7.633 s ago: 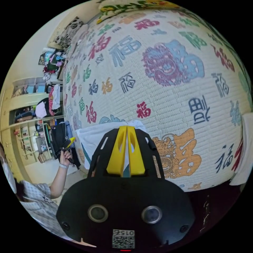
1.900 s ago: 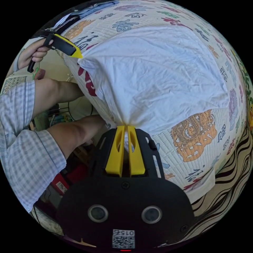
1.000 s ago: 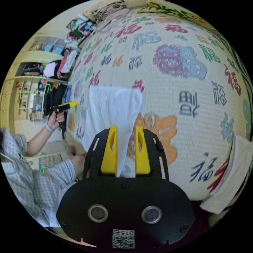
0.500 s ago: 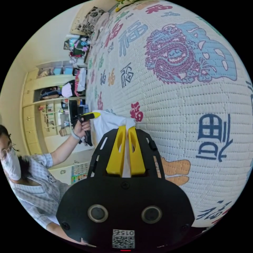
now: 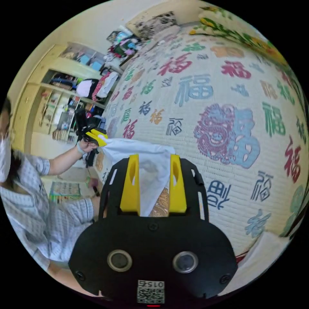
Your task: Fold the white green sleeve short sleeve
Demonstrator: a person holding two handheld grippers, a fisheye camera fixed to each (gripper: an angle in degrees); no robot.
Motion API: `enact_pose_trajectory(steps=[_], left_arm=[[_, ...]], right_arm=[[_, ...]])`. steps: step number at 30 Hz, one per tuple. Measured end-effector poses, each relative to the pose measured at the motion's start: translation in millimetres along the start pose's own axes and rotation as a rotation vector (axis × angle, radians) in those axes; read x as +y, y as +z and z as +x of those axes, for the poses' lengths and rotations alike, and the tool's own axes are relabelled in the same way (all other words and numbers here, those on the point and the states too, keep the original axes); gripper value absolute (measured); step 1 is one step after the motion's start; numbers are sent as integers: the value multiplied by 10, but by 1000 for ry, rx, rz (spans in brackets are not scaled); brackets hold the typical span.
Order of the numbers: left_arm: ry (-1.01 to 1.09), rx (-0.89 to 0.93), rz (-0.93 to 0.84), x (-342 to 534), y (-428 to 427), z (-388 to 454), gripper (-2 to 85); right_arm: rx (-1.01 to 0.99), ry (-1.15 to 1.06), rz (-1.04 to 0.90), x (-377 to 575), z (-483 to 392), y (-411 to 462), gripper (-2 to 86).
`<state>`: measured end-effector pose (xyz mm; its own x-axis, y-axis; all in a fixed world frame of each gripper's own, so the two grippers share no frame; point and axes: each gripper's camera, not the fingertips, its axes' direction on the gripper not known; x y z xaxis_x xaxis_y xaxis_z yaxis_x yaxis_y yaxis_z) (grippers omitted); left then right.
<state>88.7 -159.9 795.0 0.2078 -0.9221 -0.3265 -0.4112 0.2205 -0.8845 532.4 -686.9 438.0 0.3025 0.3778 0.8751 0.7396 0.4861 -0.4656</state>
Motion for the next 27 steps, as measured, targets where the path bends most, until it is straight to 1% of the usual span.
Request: enact_pose_trajectory(steps=[2,3,5,6,8,9,11,13,14,15,16,17,19,21,23,25,27], left_arm=[[79,19,-24,72,14,223,15],[115,32,-35,125,22,349,15],[149,46,-45,196,24,488,14],[163,54,-51,232,18,549,14],[173,68,-64,266,2,605,14],[180,76,-70,280,-12,632,15],[197,82,-82,290,-36,673,15],[207,75,-83,300,-81,701,14],[208,74,-82,303,-95,702,14],[206,74,-77,310,-125,695,14],[199,69,-68,319,-161,678,14],[195,64,-64,323,-179,667,14],[175,25,-47,339,-259,598,14],[136,6,-2,351,-352,504,15],[76,-13,50,366,-455,384,15],[8,-14,93,383,-560,263,15],[11,-16,127,375,-621,266,14]], right_arm=[[49,-204,-99,-86,-395,45,162],[63,-260,-140,-114,-501,89,166],[96,-505,-362,-236,-933,365,187],[106,-564,-426,-263,-1034,446,192],[192,-788,-634,-337,-1390,756,203],[211,-838,-671,-350,-1463,825,203],[228,-982,-810,-407,-1707,1077,202],[181,-1031,-903,-424,-1839,1253,187],[208,-1071,-976,-399,-1885,1386,169],[232,-1088,-1008,-382,-1892,1450,159],[277,-1097,-1060,-361,-1883,1564,130],[280,-1077,-1087,-369,-1868,1637,93],[235,-1006,-1080,-437,-1854,1670,62],[204,-920,-1043,-527,-1842,1663,56],[186,-813,-964,-632,-1839,1621,51],[178,-746,-895,-686,-1860,1570,48],[201,-714,-838,-711,-1904,1518,45]])
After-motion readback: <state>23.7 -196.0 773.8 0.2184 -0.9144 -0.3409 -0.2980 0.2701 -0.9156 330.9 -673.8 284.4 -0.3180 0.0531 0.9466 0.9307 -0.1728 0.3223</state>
